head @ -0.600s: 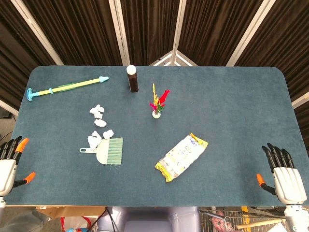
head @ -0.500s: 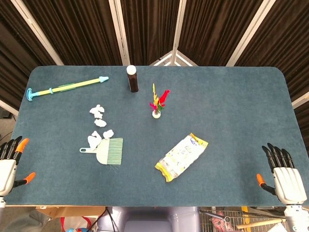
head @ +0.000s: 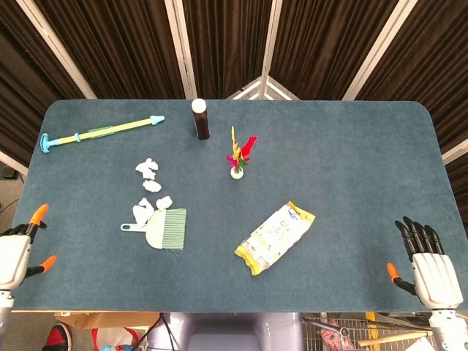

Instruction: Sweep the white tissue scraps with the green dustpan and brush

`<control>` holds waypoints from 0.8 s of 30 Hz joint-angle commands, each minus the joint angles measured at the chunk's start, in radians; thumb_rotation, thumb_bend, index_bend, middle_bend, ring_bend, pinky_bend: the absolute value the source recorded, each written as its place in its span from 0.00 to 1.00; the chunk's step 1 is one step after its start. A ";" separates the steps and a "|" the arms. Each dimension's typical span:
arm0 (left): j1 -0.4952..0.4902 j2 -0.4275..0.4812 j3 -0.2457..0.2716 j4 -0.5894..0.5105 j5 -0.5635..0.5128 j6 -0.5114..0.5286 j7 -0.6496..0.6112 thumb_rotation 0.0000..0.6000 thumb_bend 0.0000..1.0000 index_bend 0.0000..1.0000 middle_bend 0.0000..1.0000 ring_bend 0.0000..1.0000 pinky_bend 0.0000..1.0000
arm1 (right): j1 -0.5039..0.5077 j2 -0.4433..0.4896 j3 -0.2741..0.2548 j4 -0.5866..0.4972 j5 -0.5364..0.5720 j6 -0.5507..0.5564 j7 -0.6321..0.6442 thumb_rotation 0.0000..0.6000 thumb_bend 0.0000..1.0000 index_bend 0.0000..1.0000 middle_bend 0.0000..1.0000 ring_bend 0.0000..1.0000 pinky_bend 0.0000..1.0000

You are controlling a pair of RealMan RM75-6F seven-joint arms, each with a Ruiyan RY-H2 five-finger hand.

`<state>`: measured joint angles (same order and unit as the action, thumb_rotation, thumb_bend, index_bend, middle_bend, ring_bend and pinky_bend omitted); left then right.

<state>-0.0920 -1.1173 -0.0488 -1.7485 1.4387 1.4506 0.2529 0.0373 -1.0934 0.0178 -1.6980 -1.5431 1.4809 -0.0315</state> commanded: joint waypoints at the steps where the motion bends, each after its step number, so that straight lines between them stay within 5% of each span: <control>1: -0.057 -0.003 -0.030 -0.043 -0.067 -0.094 0.042 1.00 0.22 0.37 0.99 0.98 0.98 | 0.002 0.001 0.001 -0.001 0.000 -0.001 0.002 1.00 0.38 0.00 0.00 0.00 0.00; 4: -0.113 -0.013 -0.056 -0.063 -0.148 -0.177 0.117 1.00 0.27 0.46 1.00 1.00 1.00 | 0.003 0.001 0.001 0.000 -0.003 -0.002 0.003 1.00 0.38 0.00 0.00 0.00 0.00; 10: -0.222 -0.088 -0.100 -0.063 -0.342 -0.298 0.292 1.00 0.32 0.48 1.00 1.00 1.00 | 0.003 0.000 0.000 0.001 -0.004 -0.001 0.008 1.00 0.38 0.00 0.00 0.00 0.00; 24: -0.383 -0.286 -0.125 0.052 -0.615 -0.348 0.516 1.00 0.42 0.44 1.00 1.00 1.00 | 0.004 0.003 -0.001 0.000 -0.007 -0.002 0.024 1.00 0.38 0.00 0.00 0.00 0.00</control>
<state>-0.4569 -1.3825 -0.1715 -1.7127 0.8494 1.1107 0.7536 0.0410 -1.0902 0.0165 -1.6977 -1.5500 1.4790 -0.0075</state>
